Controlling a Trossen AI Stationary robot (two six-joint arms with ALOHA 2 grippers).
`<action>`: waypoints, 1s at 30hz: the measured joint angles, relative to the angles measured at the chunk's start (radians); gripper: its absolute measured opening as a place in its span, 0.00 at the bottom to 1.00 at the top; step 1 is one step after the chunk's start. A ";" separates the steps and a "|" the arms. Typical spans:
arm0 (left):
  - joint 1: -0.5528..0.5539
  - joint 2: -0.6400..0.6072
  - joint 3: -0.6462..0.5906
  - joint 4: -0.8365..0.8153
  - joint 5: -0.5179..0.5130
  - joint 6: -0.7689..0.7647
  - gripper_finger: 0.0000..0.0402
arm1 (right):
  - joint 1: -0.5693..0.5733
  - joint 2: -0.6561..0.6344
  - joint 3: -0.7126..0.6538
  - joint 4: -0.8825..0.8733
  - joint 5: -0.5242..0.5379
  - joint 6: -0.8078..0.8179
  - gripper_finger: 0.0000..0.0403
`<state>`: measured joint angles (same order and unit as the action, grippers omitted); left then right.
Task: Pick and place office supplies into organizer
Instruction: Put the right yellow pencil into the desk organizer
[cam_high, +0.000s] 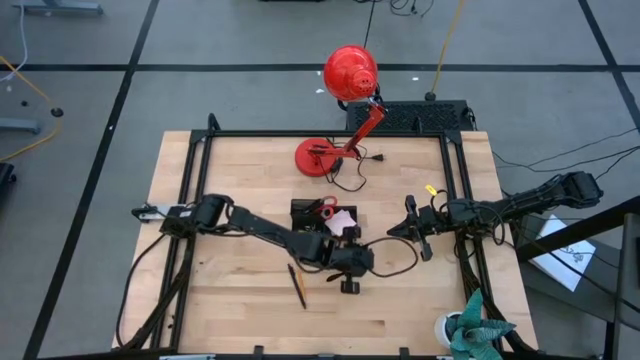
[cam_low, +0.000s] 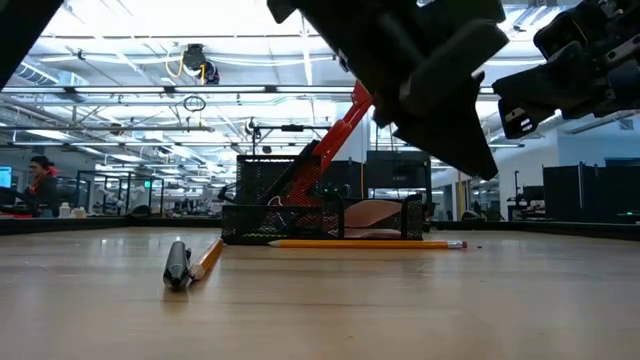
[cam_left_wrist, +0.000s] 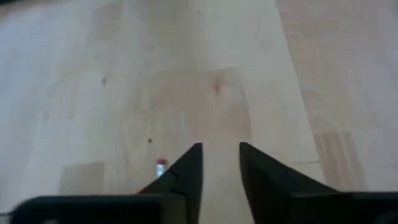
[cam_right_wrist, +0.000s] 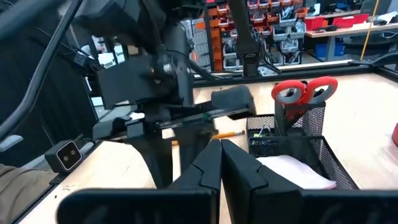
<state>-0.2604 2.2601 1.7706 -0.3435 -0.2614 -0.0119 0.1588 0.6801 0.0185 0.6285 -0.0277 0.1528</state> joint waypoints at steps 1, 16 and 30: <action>0.007 -0.001 0.000 0.000 0.000 0.012 0.31 | 0.000 0.001 0.000 0.001 0.000 0.000 0.01; 0.094 0.086 0.001 0.005 0.117 0.080 0.44 | 0.000 0.004 0.000 -0.011 0.000 -0.004 0.01; 0.118 0.106 0.003 0.010 0.039 0.096 0.44 | 0.000 0.004 0.000 -0.012 0.001 -0.015 0.01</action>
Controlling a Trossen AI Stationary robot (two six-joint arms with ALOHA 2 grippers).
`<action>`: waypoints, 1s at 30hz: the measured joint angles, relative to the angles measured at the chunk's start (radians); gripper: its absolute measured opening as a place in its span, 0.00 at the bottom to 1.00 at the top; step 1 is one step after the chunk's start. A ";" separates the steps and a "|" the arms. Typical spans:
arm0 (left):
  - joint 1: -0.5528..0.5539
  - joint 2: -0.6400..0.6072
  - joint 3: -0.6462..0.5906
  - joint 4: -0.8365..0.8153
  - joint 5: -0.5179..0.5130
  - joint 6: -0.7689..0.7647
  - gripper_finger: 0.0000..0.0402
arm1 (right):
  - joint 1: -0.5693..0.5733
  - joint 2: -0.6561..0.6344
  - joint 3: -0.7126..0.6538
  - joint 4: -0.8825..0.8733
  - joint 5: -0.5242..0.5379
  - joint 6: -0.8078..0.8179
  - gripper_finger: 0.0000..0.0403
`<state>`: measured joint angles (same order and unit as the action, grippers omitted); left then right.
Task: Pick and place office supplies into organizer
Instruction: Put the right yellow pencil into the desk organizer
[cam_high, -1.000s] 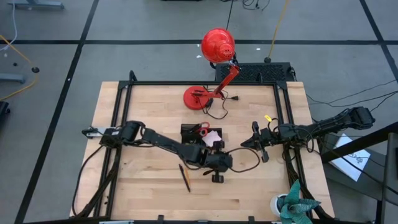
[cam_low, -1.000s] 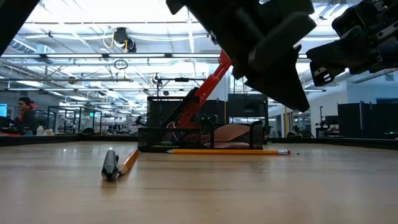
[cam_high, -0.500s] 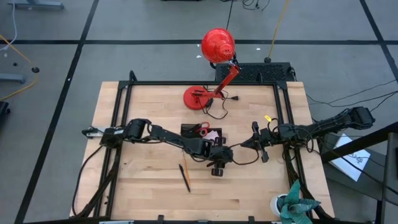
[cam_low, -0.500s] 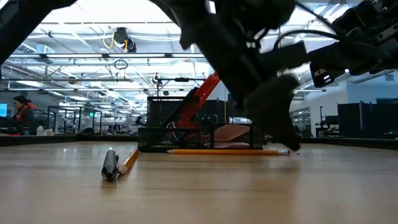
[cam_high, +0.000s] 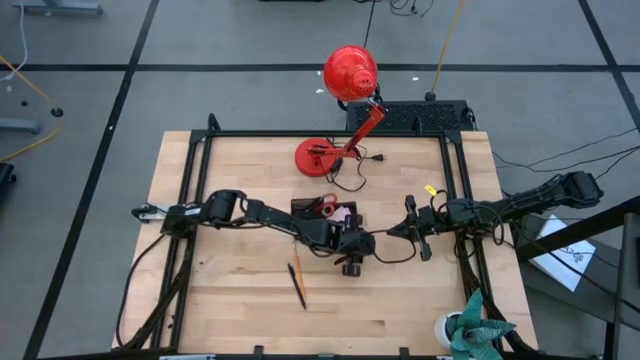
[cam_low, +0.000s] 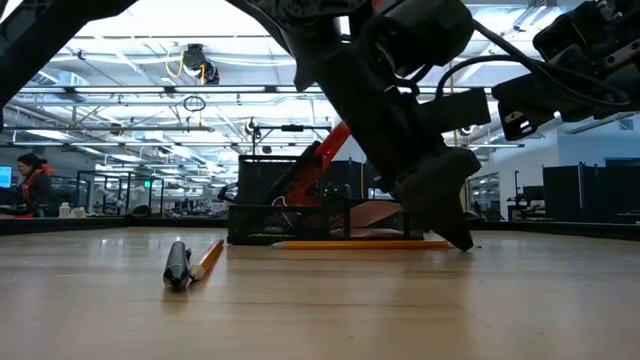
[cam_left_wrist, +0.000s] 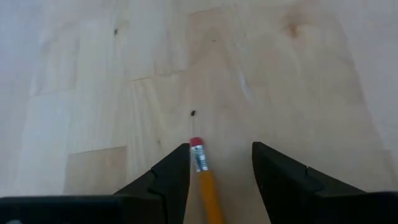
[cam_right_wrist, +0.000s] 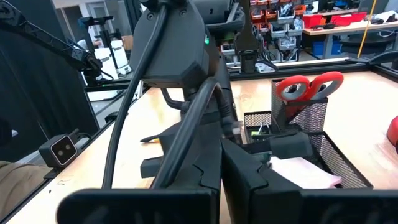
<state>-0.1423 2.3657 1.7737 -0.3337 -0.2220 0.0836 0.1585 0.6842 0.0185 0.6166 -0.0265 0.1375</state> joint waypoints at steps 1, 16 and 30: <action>0.000 0.000 0.000 0.003 -0.011 -0.001 0.44 | 0.000 0.000 0.000 0.000 0.000 0.000 0.01; 0.018 -0.003 0.001 -0.087 0.048 -0.157 0.44 | 0.000 0.000 0.000 0.000 0.001 0.000 0.01; 0.010 0.059 0.006 -0.107 0.169 -0.222 0.11 | 0.000 0.000 0.000 0.000 -0.001 0.007 0.01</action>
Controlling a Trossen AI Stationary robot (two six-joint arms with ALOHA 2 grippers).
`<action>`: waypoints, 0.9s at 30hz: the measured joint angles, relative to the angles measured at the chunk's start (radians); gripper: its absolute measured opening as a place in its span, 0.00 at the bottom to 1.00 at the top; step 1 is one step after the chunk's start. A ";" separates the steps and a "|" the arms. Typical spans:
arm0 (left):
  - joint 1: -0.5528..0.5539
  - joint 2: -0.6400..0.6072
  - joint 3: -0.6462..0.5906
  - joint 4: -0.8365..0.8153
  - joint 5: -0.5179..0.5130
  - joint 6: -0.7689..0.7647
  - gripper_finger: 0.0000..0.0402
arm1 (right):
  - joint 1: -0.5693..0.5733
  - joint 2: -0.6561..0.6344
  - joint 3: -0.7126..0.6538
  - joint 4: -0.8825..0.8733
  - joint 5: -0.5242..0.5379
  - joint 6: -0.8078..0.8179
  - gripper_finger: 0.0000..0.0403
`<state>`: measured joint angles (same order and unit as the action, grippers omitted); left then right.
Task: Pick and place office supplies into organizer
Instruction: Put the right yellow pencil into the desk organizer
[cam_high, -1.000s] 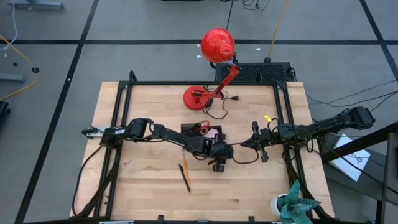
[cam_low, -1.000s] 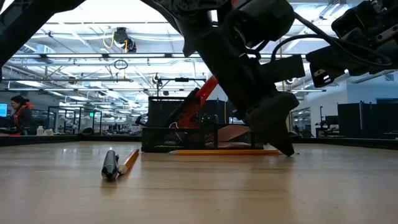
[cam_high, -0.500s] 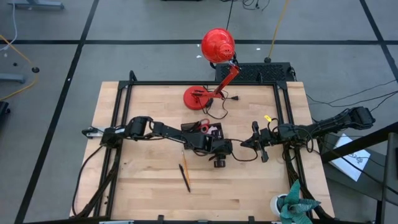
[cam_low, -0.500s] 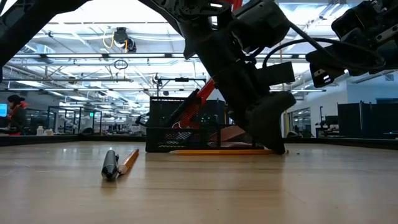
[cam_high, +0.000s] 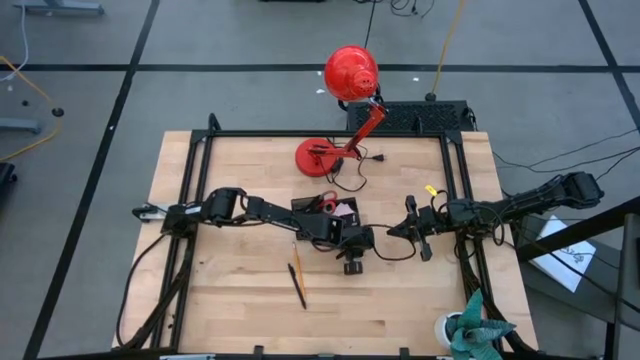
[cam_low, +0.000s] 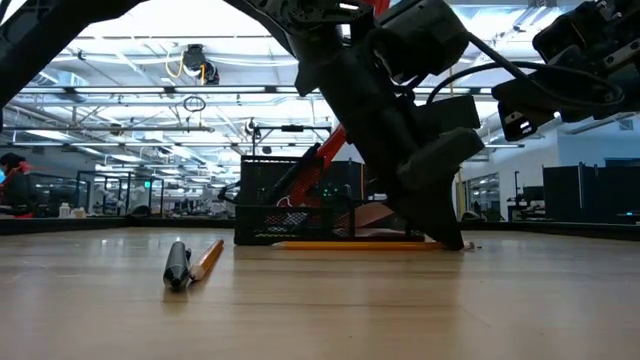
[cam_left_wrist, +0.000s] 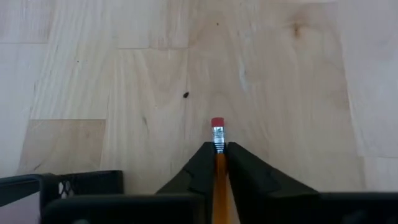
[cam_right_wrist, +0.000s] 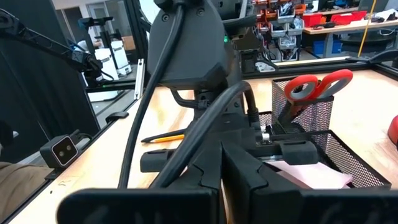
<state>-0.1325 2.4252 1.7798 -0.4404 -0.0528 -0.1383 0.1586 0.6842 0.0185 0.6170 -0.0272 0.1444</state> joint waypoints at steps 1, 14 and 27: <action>0.000 0.000 0.000 0.000 -0.004 0.001 0.08 | 0.000 0.000 0.000 0.000 0.000 0.000 0.01; -0.030 -0.041 -0.010 0.056 -0.042 0.081 0.01 | 0.000 0.000 0.000 0.003 0.000 -0.002 0.01; -0.072 -0.194 -0.012 0.078 -0.044 0.190 0.00 | 0.000 -0.001 0.000 0.011 -0.002 0.000 0.01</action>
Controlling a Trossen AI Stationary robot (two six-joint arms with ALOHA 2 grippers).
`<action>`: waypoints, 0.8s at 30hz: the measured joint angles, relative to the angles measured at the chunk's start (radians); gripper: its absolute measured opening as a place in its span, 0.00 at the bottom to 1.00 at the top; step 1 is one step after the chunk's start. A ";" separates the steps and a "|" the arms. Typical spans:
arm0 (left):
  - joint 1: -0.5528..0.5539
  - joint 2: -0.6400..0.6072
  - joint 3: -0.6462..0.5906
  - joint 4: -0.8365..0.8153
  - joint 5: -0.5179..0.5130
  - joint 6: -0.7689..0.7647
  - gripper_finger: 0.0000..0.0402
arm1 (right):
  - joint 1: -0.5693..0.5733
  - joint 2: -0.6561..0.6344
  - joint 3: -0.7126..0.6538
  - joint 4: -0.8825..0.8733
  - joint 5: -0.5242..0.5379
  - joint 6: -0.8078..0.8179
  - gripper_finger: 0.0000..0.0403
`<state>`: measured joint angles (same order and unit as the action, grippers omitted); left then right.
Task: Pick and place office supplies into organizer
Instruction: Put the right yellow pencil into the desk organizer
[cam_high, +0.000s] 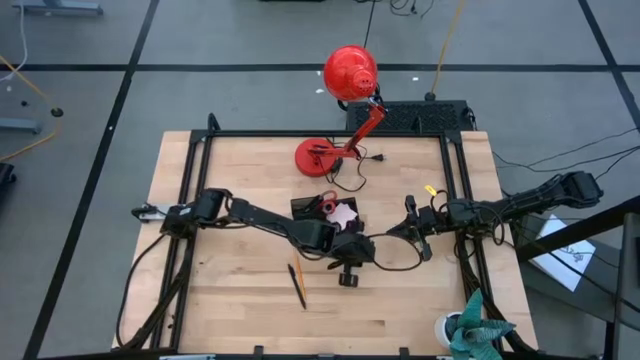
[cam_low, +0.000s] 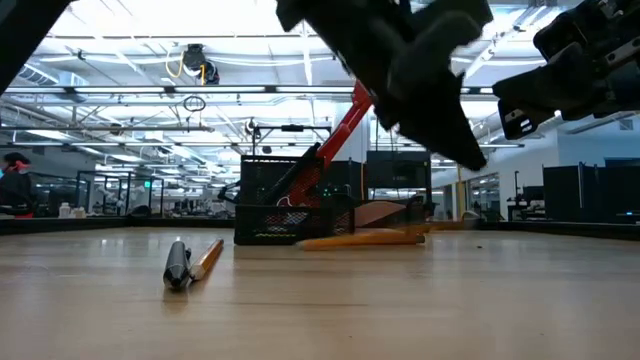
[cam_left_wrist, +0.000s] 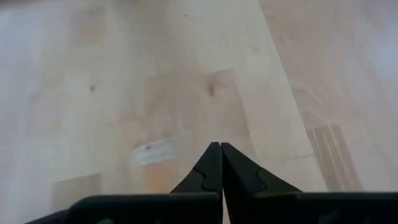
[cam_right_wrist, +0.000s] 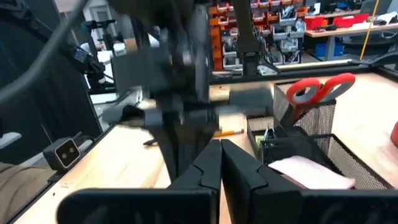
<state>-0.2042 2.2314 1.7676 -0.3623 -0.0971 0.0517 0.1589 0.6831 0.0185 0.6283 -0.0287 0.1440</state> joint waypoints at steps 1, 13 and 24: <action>0.000 -0.012 0.000 -0.009 -0.004 0.007 0.00 | 0.000 -0.001 0.000 -0.004 0.000 0.000 0.01; 0.003 -0.182 0.004 -0.231 -0.110 -0.034 0.03 | 0.000 0.000 0.000 -0.008 0.000 0.001 0.01; -0.117 -0.192 -0.024 -0.820 -0.094 -0.265 0.03 | 0.000 0.002 0.000 -0.029 0.001 0.001 0.01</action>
<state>-0.3208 2.0396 1.7440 -1.1824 -0.1915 -0.2132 0.1587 0.6849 0.0185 0.5995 -0.0278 0.1452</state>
